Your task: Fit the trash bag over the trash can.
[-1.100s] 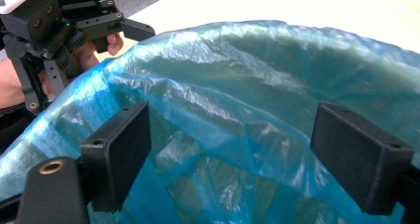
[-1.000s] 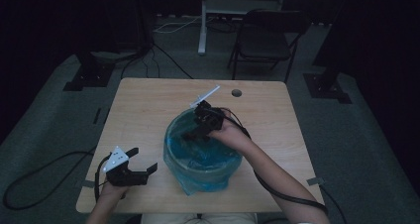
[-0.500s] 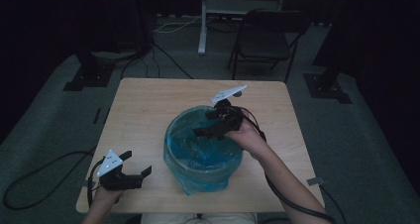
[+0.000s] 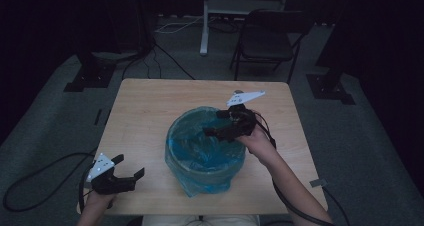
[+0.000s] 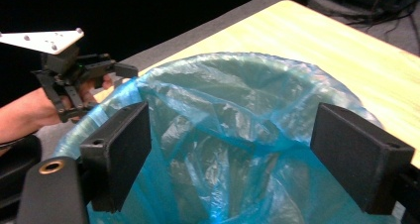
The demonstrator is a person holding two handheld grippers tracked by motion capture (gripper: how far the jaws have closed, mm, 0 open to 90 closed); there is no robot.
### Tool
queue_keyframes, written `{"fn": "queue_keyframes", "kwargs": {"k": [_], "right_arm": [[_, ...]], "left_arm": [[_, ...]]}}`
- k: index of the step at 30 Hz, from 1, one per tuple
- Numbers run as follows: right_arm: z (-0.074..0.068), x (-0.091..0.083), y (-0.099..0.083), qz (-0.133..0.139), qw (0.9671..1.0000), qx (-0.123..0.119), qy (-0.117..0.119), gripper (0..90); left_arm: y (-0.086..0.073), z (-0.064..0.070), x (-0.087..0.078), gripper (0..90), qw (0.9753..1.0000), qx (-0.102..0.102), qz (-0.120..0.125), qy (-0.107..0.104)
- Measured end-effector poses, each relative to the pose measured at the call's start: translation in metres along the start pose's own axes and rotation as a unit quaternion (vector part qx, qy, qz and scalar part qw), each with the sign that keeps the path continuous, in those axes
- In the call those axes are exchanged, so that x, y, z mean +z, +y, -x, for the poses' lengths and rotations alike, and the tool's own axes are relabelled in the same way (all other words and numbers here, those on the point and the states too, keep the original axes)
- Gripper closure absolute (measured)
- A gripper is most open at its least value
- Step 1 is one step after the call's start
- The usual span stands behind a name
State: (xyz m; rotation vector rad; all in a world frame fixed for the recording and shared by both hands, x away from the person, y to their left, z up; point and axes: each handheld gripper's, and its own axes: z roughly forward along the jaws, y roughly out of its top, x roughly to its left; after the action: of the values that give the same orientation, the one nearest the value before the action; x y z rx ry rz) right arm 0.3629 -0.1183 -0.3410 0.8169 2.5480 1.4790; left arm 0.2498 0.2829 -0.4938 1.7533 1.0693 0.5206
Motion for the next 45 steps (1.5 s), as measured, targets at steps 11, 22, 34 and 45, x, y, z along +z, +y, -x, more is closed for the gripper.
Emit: {"fn": "queue_keyframes", "kwargs": {"k": [11, 22, 34, 45], "right_arm": [[0.004, -0.023, -0.027, 0.084, 0.9941, -0.008, -0.068, 15.5], [0.035, -0.05, -0.061, 0.142, 0.9807, 0.062, -0.119, 15.5], [0.063, -0.058, -0.115, 0.126, 0.9679, 0.111, -0.187, 15.5], [0.072, -0.049, -0.167, 0.091, 0.9657, 0.15, -0.192, 15.5]], "left_arm": [[0.003, 0.004, -0.003, 2.0, 0.9997, 0.005, 0.019, 0.014], [-0.009, -0.002, 0.002, 2.0, 0.9997, 0.011, -0.009, 0.021], [-0.021, -0.01, 0.002, 2.0, 0.999, 0.008, -0.02, 0.038], [-0.029, -0.015, 0.003, 2.0, 0.9975, 0.014, -0.032, 0.061]]}}
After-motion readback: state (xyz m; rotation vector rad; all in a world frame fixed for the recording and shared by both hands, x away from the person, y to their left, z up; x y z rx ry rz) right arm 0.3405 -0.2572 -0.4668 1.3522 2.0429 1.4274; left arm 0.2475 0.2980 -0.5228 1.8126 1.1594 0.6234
